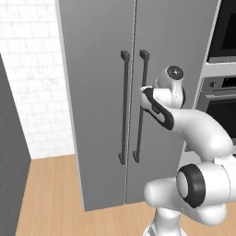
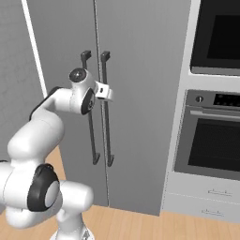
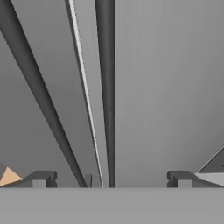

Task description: Take the strawberry from the fridge and place it on top of the pancake, located on the dining counter.

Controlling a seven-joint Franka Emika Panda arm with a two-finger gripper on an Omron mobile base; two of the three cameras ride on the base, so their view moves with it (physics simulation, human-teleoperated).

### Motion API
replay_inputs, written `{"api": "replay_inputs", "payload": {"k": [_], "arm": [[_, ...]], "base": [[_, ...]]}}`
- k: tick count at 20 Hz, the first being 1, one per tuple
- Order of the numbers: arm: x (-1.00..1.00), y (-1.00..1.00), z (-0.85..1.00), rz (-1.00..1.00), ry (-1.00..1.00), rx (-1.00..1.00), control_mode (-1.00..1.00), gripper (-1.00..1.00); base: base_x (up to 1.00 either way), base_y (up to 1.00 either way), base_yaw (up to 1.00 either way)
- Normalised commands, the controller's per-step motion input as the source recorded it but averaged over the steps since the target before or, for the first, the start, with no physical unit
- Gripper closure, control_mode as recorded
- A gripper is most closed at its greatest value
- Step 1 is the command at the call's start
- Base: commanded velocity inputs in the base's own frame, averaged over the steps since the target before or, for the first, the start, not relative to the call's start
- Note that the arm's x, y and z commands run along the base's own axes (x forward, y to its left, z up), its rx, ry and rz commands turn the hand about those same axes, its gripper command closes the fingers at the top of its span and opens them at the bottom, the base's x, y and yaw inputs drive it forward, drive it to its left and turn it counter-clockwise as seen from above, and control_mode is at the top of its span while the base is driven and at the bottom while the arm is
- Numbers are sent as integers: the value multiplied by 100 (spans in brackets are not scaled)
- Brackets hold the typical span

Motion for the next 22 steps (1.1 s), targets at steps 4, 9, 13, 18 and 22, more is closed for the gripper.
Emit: {"api": "replay_inputs", "payload": {"k": [4, 9, 13, 18, 22], "arm": [[15, -5, -14, 0, -2, 2, -100, -100], [17, 0, -15, 0, 0, 0, -100, -100], [21, -1, -2, 0, 0, 0, -100, -100], [24, -4, 0, 0, 0, 0, -100, -100], [24, -11, 0, 0, 0, 2, -100, -100]], "base": [[0, 0, 0], [0, 0, 0], [0, 0, 0], [0, 0, 0], [0, 0, 0]]}}
